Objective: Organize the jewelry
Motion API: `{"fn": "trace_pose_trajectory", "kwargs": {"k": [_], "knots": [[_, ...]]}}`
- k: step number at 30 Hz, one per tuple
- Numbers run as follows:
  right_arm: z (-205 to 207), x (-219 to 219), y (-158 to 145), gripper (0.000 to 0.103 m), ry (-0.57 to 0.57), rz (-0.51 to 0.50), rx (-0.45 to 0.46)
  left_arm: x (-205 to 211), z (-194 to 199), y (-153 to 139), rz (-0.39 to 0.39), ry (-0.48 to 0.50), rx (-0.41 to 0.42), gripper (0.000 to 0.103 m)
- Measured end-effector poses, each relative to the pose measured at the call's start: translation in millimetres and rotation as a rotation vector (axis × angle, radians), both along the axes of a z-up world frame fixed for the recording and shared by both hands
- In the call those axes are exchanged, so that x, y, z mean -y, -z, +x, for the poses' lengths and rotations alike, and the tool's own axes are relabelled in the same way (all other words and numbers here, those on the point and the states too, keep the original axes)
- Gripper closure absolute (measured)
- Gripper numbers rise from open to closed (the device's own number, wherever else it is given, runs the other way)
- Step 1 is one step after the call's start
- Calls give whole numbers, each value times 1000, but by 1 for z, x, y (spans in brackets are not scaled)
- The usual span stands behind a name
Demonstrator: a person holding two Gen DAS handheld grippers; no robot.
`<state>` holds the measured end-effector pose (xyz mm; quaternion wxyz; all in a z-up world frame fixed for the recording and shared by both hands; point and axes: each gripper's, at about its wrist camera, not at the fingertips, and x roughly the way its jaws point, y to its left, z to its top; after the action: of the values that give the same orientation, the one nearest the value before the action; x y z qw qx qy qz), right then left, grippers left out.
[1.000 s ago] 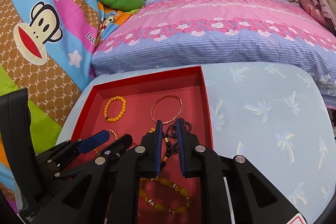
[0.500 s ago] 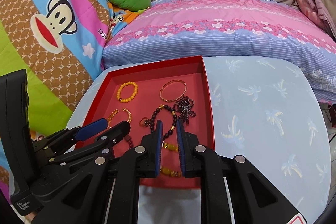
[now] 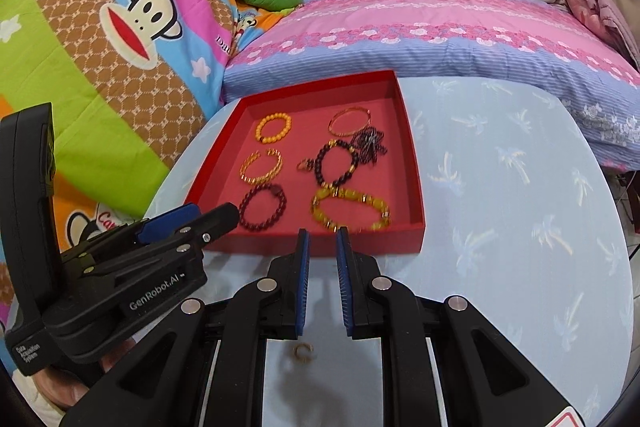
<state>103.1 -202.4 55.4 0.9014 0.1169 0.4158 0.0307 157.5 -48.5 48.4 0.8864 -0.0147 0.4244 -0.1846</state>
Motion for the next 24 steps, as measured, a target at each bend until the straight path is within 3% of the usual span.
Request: {"fn": "trace_pose_trajectory", "kwargs": {"k": [15, 17, 19, 24], "knots": [[-54, -29, 50, 88, -46, -12, -103, -27, -66, 36, 76, -14, -34, 60], [-58, -31, 56, 86, -53, -15, -114, -30, -71, 40, 78, -13, -40, 55], [-61, -34, 61, 77, -54, -20, -116, -34, -77, 42, 80, -22, -39, 51], [-60, -40, 66, 76, -65, -43, -114, -48, -89, 48, 75, -48, -47, 51]]}}
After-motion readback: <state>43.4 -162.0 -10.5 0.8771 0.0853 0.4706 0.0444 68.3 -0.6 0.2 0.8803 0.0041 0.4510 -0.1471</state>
